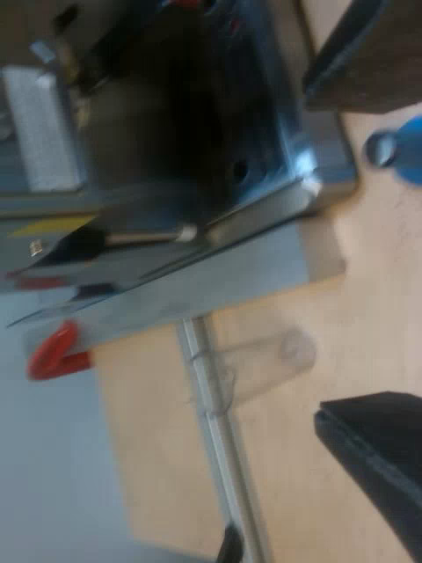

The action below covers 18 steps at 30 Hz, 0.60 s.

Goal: Put the handle in the coffee machine

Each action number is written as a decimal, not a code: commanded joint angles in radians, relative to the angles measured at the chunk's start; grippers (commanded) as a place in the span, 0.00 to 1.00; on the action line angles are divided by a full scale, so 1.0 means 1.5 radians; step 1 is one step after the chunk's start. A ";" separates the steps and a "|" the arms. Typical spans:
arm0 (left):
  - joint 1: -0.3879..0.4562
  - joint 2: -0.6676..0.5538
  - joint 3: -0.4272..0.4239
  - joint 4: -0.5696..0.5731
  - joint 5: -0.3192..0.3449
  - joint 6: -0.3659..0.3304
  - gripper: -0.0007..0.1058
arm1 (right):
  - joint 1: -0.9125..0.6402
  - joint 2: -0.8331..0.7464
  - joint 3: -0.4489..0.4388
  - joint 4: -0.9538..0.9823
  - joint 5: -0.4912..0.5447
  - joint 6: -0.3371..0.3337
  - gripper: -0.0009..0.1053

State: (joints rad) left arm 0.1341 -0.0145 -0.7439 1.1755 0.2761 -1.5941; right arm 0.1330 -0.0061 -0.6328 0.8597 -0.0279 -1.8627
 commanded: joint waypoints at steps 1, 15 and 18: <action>-0.026 -0.089 0.030 -0.064 -0.047 -0.022 0.64 | 0.000 -0.031 0.019 -0.011 -0.030 -0.008 0.73; -0.070 -0.089 0.153 -0.106 -0.097 -0.021 0.64 | 0.000 -0.030 0.100 0.055 -0.060 0.007 0.73; -0.070 -0.089 0.158 -0.115 -0.097 -0.021 0.64 | 0.000 -0.030 0.100 0.057 -0.060 0.007 0.73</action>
State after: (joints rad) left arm 0.0322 -0.0127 -0.5052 1.0248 0.1422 -1.6131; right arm 0.1330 -0.0061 -0.4757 0.9452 -0.1087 -1.8505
